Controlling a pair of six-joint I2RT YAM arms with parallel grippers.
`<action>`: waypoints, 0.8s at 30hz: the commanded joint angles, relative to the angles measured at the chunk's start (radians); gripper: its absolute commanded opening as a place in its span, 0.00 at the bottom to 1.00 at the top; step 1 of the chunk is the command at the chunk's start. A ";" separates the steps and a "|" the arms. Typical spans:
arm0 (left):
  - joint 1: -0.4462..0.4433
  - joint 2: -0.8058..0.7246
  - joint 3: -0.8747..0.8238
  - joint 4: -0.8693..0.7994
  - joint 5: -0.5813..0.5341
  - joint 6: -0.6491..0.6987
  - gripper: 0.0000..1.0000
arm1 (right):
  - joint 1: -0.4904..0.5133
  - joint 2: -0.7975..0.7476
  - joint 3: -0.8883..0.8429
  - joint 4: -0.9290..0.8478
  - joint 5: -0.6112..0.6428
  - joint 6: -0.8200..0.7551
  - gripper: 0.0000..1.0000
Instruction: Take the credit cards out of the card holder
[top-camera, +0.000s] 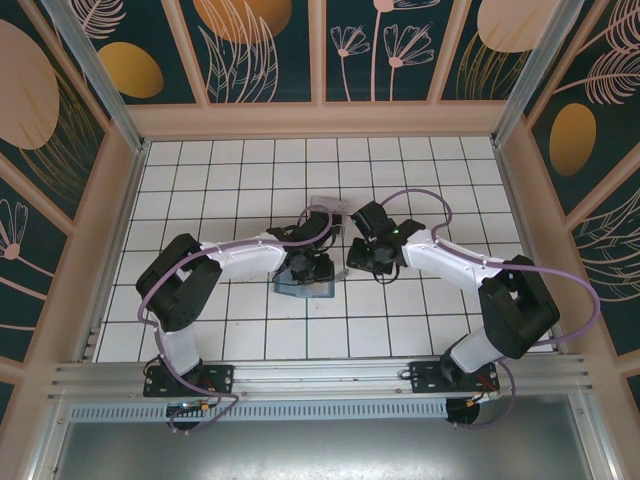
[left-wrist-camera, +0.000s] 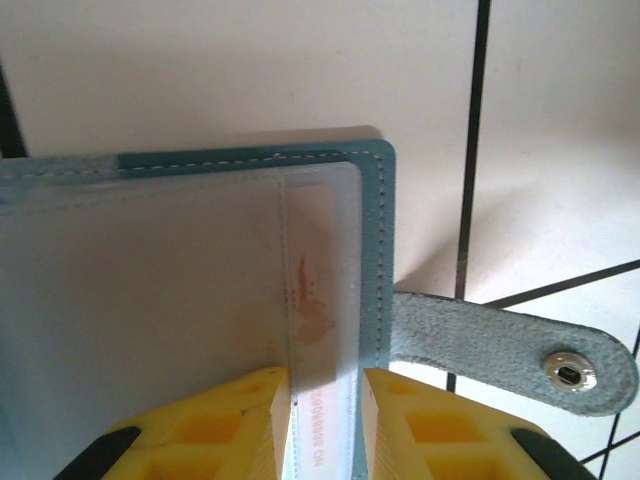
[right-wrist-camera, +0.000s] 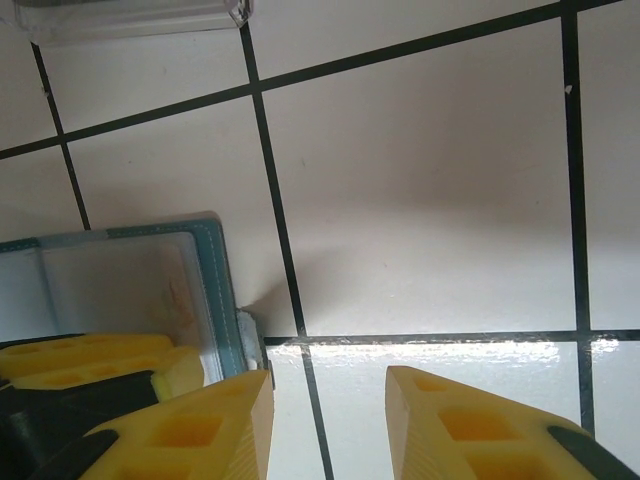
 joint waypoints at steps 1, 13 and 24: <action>-0.009 0.018 0.027 -0.121 -0.072 0.027 0.29 | -0.012 -0.025 -0.018 -0.009 0.007 -0.024 0.35; -0.048 0.075 0.142 -0.318 -0.211 0.058 0.30 | -0.029 -0.023 -0.038 0.023 -0.012 -0.042 0.36; -0.109 0.187 0.305 -0.548 -0.382 0.078 0.34 | -0.047 -0.035 -0.067 0.044 -0.027 -0.050 0.35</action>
